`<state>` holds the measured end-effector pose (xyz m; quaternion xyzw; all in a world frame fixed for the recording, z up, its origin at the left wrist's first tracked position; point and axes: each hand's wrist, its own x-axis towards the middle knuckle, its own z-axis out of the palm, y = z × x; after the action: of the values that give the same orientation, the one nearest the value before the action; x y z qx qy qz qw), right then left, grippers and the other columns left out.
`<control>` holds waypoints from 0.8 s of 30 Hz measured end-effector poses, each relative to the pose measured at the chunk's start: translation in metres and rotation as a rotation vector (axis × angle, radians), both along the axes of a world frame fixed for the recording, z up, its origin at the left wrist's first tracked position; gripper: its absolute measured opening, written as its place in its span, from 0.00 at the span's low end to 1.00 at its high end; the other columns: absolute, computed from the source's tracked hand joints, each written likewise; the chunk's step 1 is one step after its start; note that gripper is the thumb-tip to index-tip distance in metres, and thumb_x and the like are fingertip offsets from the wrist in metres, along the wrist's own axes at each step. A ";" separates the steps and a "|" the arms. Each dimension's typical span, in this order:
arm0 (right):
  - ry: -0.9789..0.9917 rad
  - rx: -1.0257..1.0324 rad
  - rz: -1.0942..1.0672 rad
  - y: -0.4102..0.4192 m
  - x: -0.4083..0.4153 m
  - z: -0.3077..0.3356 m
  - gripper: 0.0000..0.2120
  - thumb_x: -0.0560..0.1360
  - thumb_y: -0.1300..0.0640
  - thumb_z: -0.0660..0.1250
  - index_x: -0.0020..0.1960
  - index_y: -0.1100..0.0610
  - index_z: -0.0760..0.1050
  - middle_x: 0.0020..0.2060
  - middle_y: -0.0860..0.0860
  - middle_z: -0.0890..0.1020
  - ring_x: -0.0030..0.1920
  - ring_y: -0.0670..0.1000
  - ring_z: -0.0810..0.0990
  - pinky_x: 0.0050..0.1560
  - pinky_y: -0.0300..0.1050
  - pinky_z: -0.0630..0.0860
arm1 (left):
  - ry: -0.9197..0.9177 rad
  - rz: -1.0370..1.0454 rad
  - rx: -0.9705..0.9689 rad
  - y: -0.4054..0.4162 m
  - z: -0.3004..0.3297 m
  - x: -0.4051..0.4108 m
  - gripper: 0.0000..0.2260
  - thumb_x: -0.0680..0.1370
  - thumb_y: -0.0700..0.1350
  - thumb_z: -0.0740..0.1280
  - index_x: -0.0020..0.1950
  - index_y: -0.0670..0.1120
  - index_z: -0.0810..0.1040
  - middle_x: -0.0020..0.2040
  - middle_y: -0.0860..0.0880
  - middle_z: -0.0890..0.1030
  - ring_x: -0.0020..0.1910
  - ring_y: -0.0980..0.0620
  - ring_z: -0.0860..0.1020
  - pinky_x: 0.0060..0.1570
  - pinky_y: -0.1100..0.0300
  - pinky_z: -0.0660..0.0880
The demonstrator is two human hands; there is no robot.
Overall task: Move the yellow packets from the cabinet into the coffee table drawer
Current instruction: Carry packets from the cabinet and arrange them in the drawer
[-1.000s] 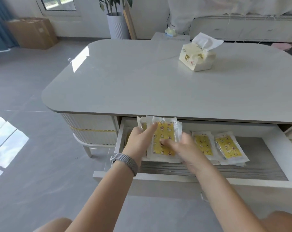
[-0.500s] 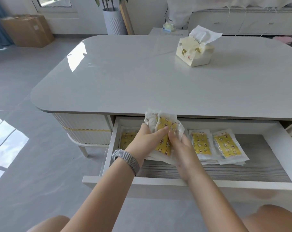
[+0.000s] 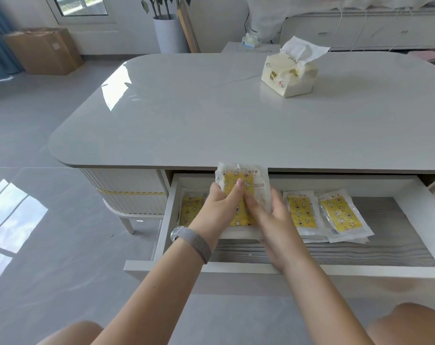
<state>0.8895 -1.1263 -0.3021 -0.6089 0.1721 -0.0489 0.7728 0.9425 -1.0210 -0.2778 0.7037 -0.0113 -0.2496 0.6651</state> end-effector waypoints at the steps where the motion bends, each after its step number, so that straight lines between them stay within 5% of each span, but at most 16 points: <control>1: 0.013 0.013 0.005 0.000 0.000 0.000 0.40 0.68 0.36 0.69 0.76 0.42 0.59 0.72 0.39 0.68 0.72 0.41 0.66 0.72 0.55 0.64 | -0.017 0.007 -0.008 0.000 0.002 0.000 0.30 0.73 0.65 0.66 0.68 0.50 0.67 0.62 0.53 0.78 0.62 0.55 0.77 0.65 0.51 0.73; 6: -0.035 -0.030 -0.003 -0.002 -0.002 0.002 0.27 0.72 0.45 0.73 0.68 0.45 0.70 0.60 0.40 0.80 0.64 0.41 0.76 0.66 0.49 0.71 | 0.033 0.017 -0.069 -0.007 0.006 -0.006 0.23 0.79 0.64 0.59 0.69 0.54 0.65 0.62 0.62 0.73 0.60 0.64 0.71 0.66 0.60 0.62; 10: -0.017 -0.034 -0.019 -0.004 -0.003 0.001 0.18 0.74 0.54 0.72 0.62 0.51 0.75 0.53 0.44 0.84 0.56 0.42 0.82 0.60 0.43 0.76 | 0.089 0.046 0.004 -0.011 -0.001 -0.005 0.46 0.62 0.75 0.54 0.77 0.56 0.60 0.76 0.53 0.64 0.72 0.51 0.66 0.72 0.46 0.62; 14: 0.012 -0.102 -0.055 -0.004 0.000 -0.001 0.18 0.73 0.53 0.74 0.60 0.51 0.75 0.51 0.45 0.85 0.53 0.42 0.83 0.54 0.41 0.77 | 0.147 0.074 -0.079 -0.010 -0.004 -0.005 0.32 0.77 0.69 0.54 0.77 0.57 0.59 0.73 0.58 0.64 0.74 0.52 0.62 0.73 0.50 0.58; 18: 0.025 -0.003 -0.088 -0.011 -0.001 0.005 0.19 0.71 0.55 0.74 0.61 0.54 0.75 0.51 0.48 0.85 0.52 0.46 0.84 0.50 0.39 0.79 | 0.159 -0.007 -0.125 -0.011 -0.004 0.003 0.37 0.69 0.72 0.62 0.74 0.54 0.67 0.69 0.53 0.74 0.67 0.50 0.73 0.69 0.48 0.67; 21: 0.037 -0.121 -0.056 -0.046 -0.016 0.020 0.24 0.66 0.50 0.75 0.60 0.52 0.76 0.51 0.46 0.86 0.53 0.46 0.84 0.54 0.43 0.79 | 0.086 -0.016 -0.141 -0.015 0.005 0.009 0.20 0.81 0.62 0.54 0.70 0.58 0.68 0.61 0.49 0.77 0.58 0.50 0.76 0.57 0.52 0.72; 24: 0.103 -0.169 -0.001 -0.110 -0.043 0.036 0.22 0.68 0.52 0.73 0.61 0.53 0.76 0.52 0.47 0.85 0.54 0.45 0.83 0.51 0.39 0.80 | -0.025 -0.031 -0.034 -0.010 0.004 0.016 0.13 0.83 0.56 0.54 0.66 0.60 0.68 0.54 0.47 0.78 0.48 0.50 0.77 0.45 0.55 0.73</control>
<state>0.8463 -1.2361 -0.2660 -0.6734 0.2072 -0.0322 0.7089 0.9589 -1.0309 -0.2737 0.6950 -0.0347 -0.2511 0.6729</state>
